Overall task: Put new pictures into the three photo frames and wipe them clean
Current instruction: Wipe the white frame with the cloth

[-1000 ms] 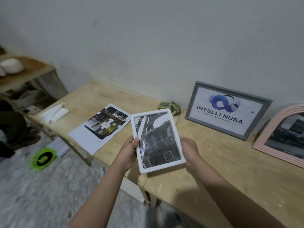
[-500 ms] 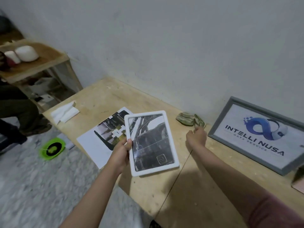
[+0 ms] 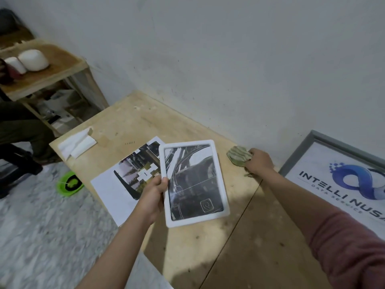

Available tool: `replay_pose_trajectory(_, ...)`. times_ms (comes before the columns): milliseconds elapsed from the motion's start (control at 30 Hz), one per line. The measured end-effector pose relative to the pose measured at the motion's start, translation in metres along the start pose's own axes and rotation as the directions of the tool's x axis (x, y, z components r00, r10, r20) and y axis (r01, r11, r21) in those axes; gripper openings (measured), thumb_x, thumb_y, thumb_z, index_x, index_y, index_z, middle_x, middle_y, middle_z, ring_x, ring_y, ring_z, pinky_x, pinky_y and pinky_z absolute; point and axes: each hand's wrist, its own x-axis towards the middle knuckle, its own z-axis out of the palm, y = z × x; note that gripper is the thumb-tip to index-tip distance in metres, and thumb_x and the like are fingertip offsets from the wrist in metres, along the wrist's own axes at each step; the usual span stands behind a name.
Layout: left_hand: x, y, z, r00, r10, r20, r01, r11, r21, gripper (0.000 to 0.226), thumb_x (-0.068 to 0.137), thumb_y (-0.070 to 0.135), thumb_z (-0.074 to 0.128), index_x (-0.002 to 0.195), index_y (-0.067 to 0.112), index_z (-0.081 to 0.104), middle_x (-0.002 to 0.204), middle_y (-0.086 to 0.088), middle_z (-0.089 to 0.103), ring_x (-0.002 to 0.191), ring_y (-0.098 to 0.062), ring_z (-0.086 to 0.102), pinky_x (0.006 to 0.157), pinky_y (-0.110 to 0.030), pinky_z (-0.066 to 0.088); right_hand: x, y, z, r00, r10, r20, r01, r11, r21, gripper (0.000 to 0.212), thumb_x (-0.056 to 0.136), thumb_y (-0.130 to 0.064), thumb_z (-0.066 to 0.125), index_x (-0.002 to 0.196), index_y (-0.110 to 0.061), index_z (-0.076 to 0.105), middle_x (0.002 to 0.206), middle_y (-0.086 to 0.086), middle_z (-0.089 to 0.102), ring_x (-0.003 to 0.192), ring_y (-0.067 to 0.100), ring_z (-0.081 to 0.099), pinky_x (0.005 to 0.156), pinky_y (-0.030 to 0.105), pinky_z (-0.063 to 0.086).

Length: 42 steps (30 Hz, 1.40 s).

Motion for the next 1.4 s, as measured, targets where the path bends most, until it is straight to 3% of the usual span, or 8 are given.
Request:
replay_pose_trajectory(200, -0.011, 0.005, 0.011, 1.000, 0.016, 0.025, -0.015, 0.999, -0.033, 0.017, 0.102, 0.014, 0.040, 0.104, 0.011, 0.056, 0.066, 0.003, 0.057, 0.040, -0.010, 0.058, 0.038, -0.020, 0.045, -0.047, -0.041, -0.038, 0.959, -0.122, -0.256, 0.201, 0.929, 0.312, 0.027, 0.074, -0.032, 0.055, 0.094, -0.014, 0.051, 0.075, -0.001, 0.059, 0.067, 0.020, 0.056, 0.055, 0.029, 0.041)
replay_pose_trajectory(300, -0.021, 0.005, 0.018, 0.997, 0.048, 0.068, -0.048, 0.999, 0.000, 0.020, 0.102, 0.015, 0.040, 0.114, 0.010, 0.055, 0.070, 0.000, 0.055, 0.041, -0.008, 0.057, 0.040, -0.020, 0.046, -0.069, -0.070, -0.042, 0.842, -0.395, -0.367, 0.483, 0.855, 0.187, 0.045, 0.078, -0.016, 0.049, 0.123, -0.013, 0.051, 0.105, 0.010, 0.063, 0.089, 0.031, 0.061, 0.065, 0.033, 0.047)
replay_pose_trajectory(500, -0.038, 0.008, 0.030, 0.984, 0.132, 0.116, -0.133, 0.991, 0.003, 0.014, 0.100, 0.014, 0.045, 0.105, 0.017, 0.058, 0.066, 0.003, 0.060, 0.054, -0.011, 0.059, 0.051, -0.025, 0.051, -0.114, -0.112, -0.015, 0.731, -0.681, -0.038, 0.662, 0.722, -0.201, 0.095, 0.076, 0.015, 0.042, 0.149, -0.037, 0.011, 0.160, -0.004, -0.002, 0.141, 0.040, 0.020, 0.082, 0.044, 0.049)
replay_pose_trajectory(800, -0.058, -0.001, 0.011, 0.953, 0.257, 0.159, -0.222, 0.953, -0.205, 0.022, 0.099, 0.012, 0.045, 0.105, 0.025, 0.061, 0.085, 0.002, 0.074, 0.073, -0.014, 0.070, 0.073, -0.035, 0.056, -0.173, -0.102, 0.016, 0.463, -0.886, -0.027, 0.875, 0.462, -0.145, 0.081, 0.067, -0.002, 0.017, 0.140, -0.027, 0.042, 0.152, -0.001, 0.031, 0.136, 0.038, 0.035, 0.106, 0.054, 0.037)
replay_pose_trajectory(967, -0.060, -0.004, -0.001, 0.950, 0.288, 0.118, -0.249, 0.931, -0.267, 0.020, 0.101, 0.012, 0.040, 0.109, 0.016, 0.059, 0.086, -0.004, 0.070, 0.071, -0.016, 0.066, 0.068, -0.032, 0.057, -0.195, -0.079, 0.006, 0.313, -0.946, 0.088, 0.932, 0.288, -0.223, 0.057, 0.072, 0.002, 0.043, 0.115, -0.028, 0.066, 0.137, -0.004, 0.054, 0.112, 0.035, 0.052, 0.083, 0.039, 0.054)
replay_pose_trajectory(1067, -0.060, 0.001, -0.010, 0.951, 0.301, 0.072, -0.284, 0.941, -0.182, 0.018, 0.101, 0.016, 0.041, 0.104, 0.019, 0.059, 0.073, 0.004, 0.069, 0.062, -0.012, 0.062, 0.064, -0.030, 0.054, -0.199, -0.067, -0.007, 0.347, -0.907, 0.237, 0.932, 0.306, -0.193, 0.060, 0.066, 0.002, 0.043, 0.110, -0.030, 0.068, 0.131, -0.007, 0.058, 0.098, 0.030, 0.054, 0.061, 0.037, 0.053)
replay_pose_trajectory(1267, -0.068, 0.007, -0.012, 0.942, 0.310, 0.128, -0.298, 0.949, -0.106, 0.020, 0.102, 0.018, 0.041, 0.106, 0.023, 0.060, 0.073, 0.006, 0.065, 0.059, -0.010, 0.060, 0.062, -0.029, 0.051, -0.176, -0.095, -0.052, 0.487, -0.797, -0.357, 0.822, 0.556, -0.122, 0.075, 0.063, 0.004, 0.038, 0.132, -0.020, 0.055, 0.140, 0.005, 0.050, 0.107, 0.038, 0.054, 0.077, 0.046, 0.052)
replay_pose_trajectory(1400, -0.073, -0.001, -0.002, 0.934, 0.333, 0.132, -0.325, 0.943, -0.076, 0.020, 0.101, 0.018, 0.042, 0.107, 0.022, 0.060, 0.080, 0.000, 0.065, 0.062, -0.014, 0.059, 0.057, -0.026, 0.047, -0.171, -0.113, -0.042, 0.524, -0.800, -0.291, 0.753, 0.595, -0.280, 0.091, 0.062, 0.021, 0.048, 0.144, -0.015, 0.037, 0.153, 0.011, 0.028, 0.134, 0.044, 0.034, 0.079, 0.050, 0.052)
